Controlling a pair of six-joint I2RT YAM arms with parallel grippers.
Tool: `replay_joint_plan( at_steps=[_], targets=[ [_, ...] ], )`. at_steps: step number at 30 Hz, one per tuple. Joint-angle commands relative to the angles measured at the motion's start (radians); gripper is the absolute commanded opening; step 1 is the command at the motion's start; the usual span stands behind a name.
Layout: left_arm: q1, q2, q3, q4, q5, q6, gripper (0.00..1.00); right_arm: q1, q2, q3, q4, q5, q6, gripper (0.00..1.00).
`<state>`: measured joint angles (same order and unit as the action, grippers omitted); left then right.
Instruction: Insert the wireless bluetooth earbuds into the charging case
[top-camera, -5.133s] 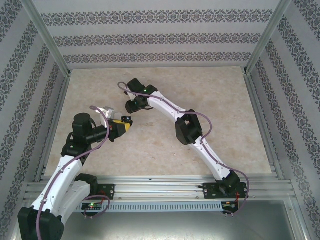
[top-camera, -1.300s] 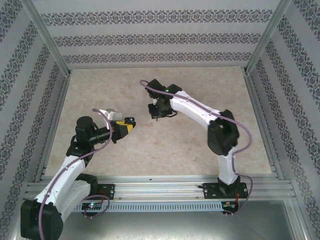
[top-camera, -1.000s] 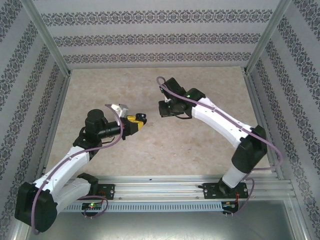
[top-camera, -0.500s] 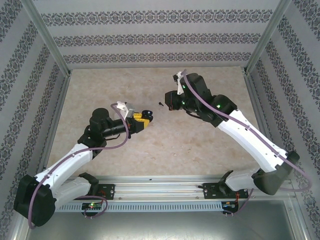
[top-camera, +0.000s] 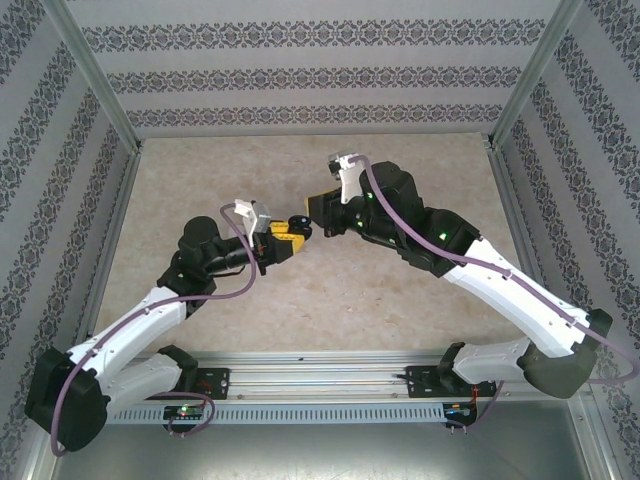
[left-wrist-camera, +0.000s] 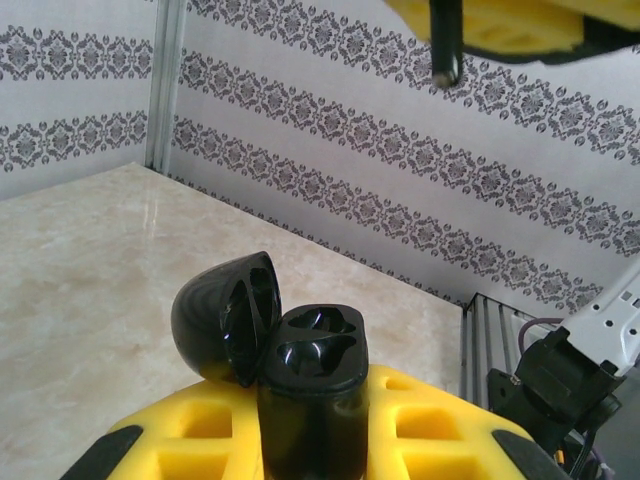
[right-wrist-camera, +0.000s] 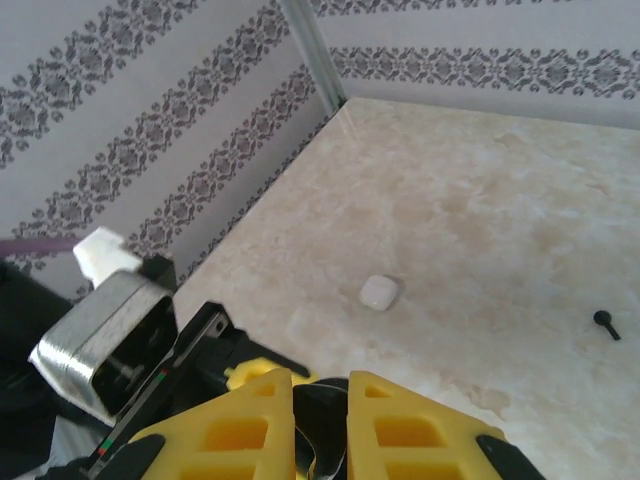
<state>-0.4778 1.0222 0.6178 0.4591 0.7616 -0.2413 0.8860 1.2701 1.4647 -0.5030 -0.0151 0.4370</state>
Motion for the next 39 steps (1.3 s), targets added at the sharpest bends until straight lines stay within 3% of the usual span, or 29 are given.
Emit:
replay_joint_plan(
  at_steps=[1,39],
  targets=[
    [-0.010,0.021,0.040,0.104,0.008,-0.046,0.00,0.011,-0.006,-0.025,0.038,-0.031,-0.030,0.15],
    [-0.022,-0.010,0.065,0.081,0.008,-0.062,0.00,0.012,0.054,-0.075,0.074,-0.067,-0.055,0.15]
  ],
)
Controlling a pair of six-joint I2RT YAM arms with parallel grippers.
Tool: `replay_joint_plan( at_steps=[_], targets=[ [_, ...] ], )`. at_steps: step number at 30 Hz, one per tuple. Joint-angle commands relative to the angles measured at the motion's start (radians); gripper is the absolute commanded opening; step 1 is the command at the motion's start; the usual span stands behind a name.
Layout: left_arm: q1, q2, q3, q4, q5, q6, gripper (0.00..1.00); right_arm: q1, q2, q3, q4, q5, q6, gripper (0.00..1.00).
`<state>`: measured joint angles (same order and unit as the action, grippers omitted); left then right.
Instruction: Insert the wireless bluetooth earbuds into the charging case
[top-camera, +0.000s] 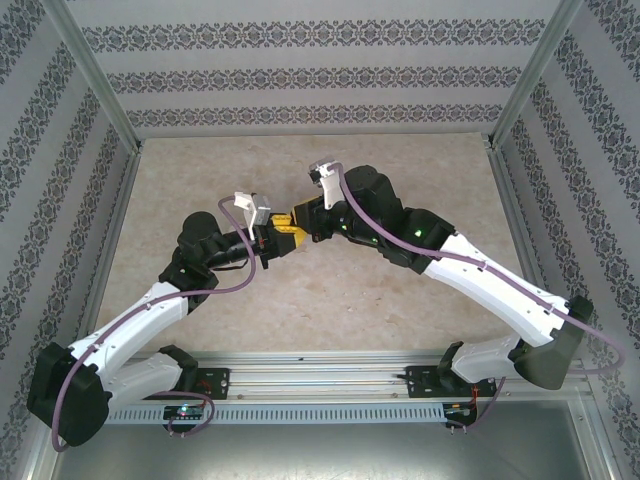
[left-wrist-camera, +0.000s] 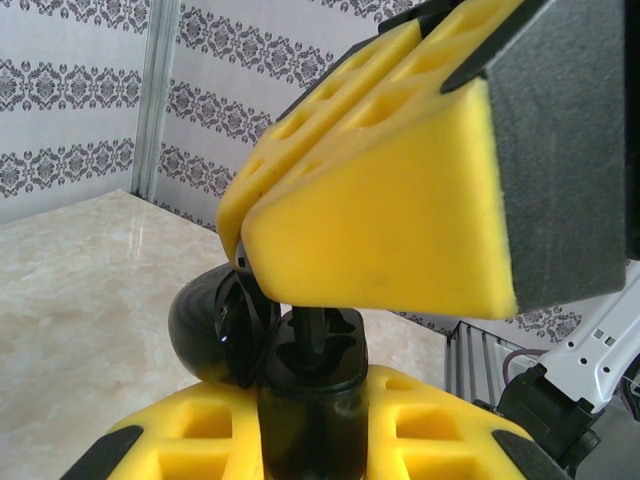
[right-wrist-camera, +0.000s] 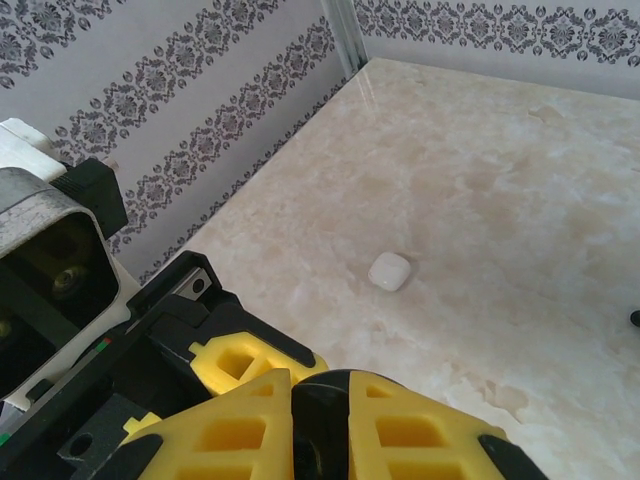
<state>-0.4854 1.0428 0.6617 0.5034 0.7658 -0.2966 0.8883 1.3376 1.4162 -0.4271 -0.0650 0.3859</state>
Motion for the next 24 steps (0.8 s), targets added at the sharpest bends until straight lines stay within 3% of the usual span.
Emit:
replay_joint_plan(
  at_steps=[1,24],
  targets=[
    [-0.015,-0.033,0.020,0.038,0.001,-0.006,0.00,0.011,-0.017,-0.031,-0.002,-0.019,-0.001,0.15],
    [-0.015,-0.042,0.016,0.060,0.000,-0.017,0.00,0.011,-0.057,-0.062,-0.018,-0.045,0.000,0.17]
  ],
)
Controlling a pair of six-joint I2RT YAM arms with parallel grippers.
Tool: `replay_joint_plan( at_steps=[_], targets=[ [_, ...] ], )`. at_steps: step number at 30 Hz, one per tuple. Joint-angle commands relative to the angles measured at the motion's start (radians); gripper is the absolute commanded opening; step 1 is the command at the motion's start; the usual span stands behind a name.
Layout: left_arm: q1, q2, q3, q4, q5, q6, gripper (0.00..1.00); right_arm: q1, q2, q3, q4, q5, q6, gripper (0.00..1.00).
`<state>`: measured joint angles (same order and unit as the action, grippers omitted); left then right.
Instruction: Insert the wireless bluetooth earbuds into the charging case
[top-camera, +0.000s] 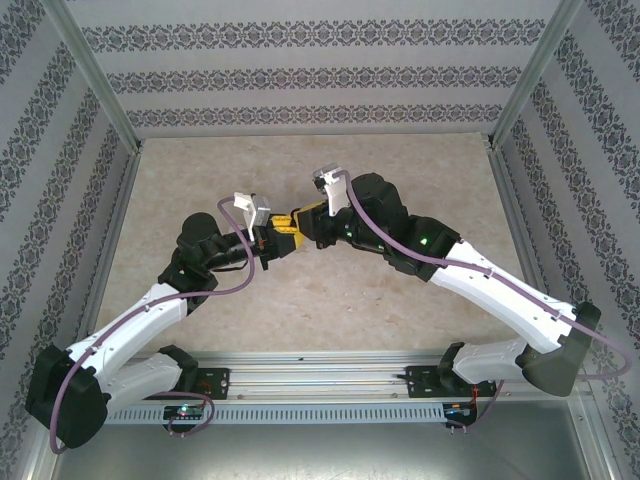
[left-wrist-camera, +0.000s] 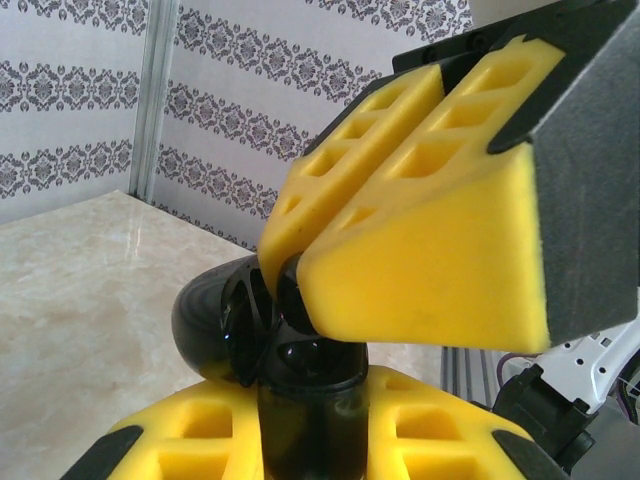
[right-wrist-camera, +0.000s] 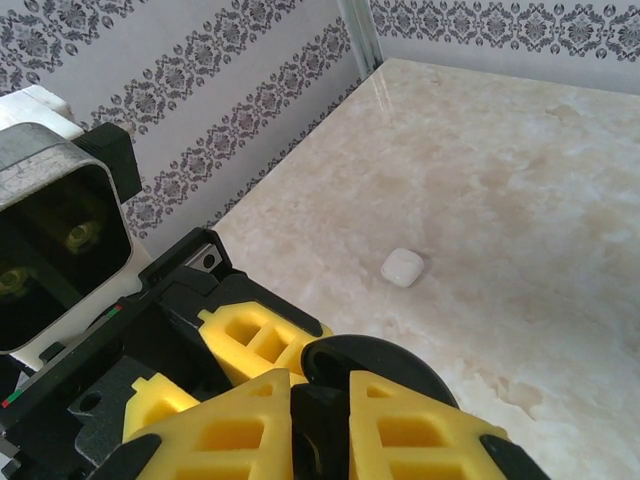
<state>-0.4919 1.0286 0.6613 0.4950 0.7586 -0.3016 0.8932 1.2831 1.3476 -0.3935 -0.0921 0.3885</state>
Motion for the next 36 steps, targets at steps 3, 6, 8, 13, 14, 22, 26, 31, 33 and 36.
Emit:
replay_joint_plan(
  at_steps=[3,6,8,13,14,22,26,31,33,36],
  targets=[
    [-0.008,-0.033,0.017,0.062,0.006,-0.009,0.00,0.006,-0.002,0.007,-0.059,-0.027,0.004,0.19],
    [-0.009,-0.038,0.013,0.057,0.005,-0.007,0.00,0.005,-0.006,0.010,-0.063,-0.032,0.010,0.22],
    [-0.008,-0.039,0.012,0.058,0.004,-0.008,0.00,0.006,-0.007,0.013,-0.066,-0.039,0.012,0.24],
    [-0.008,-0.040,0.011,0.060,0.005,-0.007,0.00,0.006,0.003,0.030,-0.079,-0.052,0.030,0.29],
    [-0.008,-0.039,0.011,0.059,0.005,-0.009,0.00,0.005,0.005,0.036,-0.082,-0.052,0.033,0.31],
    [-0.008,-0.046,0.003,0.059,0.010,-0.010,0.00,0.005,0.015,0.085,-0.096,-0.057,0.067,0.46],
    [-0.008,-0.048,0.000,0.049,0.010,-0.007,0.00,0.006,0.016,0.115,-0.095,-0.067,0.087,0.52],
    [-0.008,-0.048,-0.007,0.042,0.006,-0.001,0.00,0.004,0.015,0.161,-0.091,-0.093,0.103,0.55],
    [-0.008,-0.048,-0.012,0.041,0.004,0.001,0.00,0.001,0.013,0.177,-0.082,-0.116,0.114,0.57],
    [-0.007,-0.052,-0.023,0.042,-0.005,0.001,0.00,-0.014,0.005,0.183,-0.064,-0.152,0.136,0.58]
  ],
)
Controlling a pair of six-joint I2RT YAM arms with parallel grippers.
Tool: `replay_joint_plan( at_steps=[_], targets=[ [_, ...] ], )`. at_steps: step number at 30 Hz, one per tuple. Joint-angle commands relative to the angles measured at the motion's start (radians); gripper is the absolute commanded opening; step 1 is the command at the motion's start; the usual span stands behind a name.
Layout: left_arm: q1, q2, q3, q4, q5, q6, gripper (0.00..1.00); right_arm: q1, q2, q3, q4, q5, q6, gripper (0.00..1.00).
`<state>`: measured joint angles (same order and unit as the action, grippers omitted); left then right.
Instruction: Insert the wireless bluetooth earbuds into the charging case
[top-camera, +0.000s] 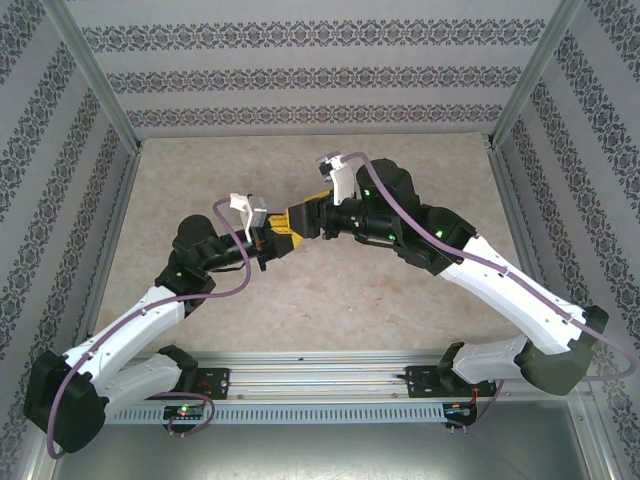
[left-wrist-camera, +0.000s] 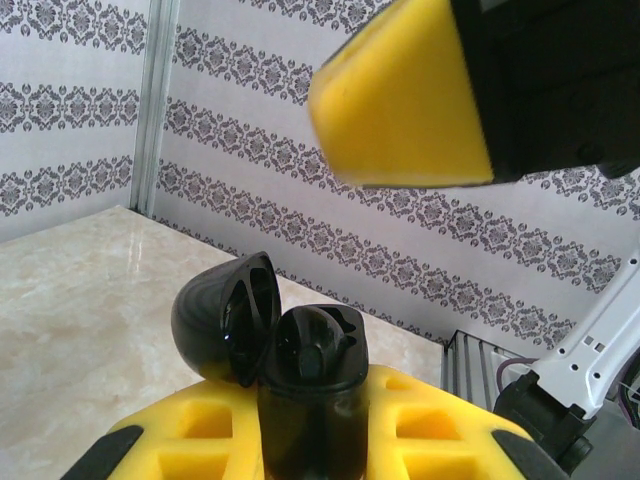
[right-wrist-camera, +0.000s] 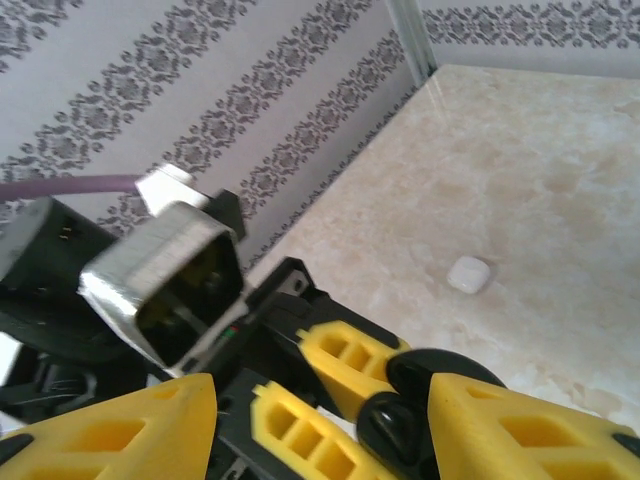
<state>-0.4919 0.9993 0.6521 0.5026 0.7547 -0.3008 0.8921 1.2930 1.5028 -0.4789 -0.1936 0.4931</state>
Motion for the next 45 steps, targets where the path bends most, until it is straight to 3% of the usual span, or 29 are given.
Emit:
replay_joint_plan(
  at_steps=[1,12,19,26,36,45],
  targets=[
    [-0.008,-0.024,-0.017,0.036,-0.005,0.001,0.00,-0.018,-0.008,0.029,0.022,-0.054,0.037,0.58],
    [0.009,-0.026,-0.059,0.016,-0.045,-0.051,0.00,-0.161,0.047,0.054,-0.144,-0.063,0.048,0.58],
    [0.043,-0.009,-0.089,0.010,-0.065,-0.065,0.00,-0.299,0.199,0.067,-0.194,-0.124,0.026,0.56],
    [0.098,0.003,-0.113,0.009,-0.057,-0.057,0.00,-0.370,0.415,0.182,-0.272,-0.032,-0.095,0.54],
    [0.168,0.055,-0.111,0.013,-0.015,-0.054,0.00,-0.393,0.841,0.604,-0.453,0.009,-0.232,0.53],
    [0.205,0.086,-0.112,0.011,0.010,-0.064,0.00,-0.412,1.186,1.009,-0.617,0.058,-0.264,0.56]
  ],
)
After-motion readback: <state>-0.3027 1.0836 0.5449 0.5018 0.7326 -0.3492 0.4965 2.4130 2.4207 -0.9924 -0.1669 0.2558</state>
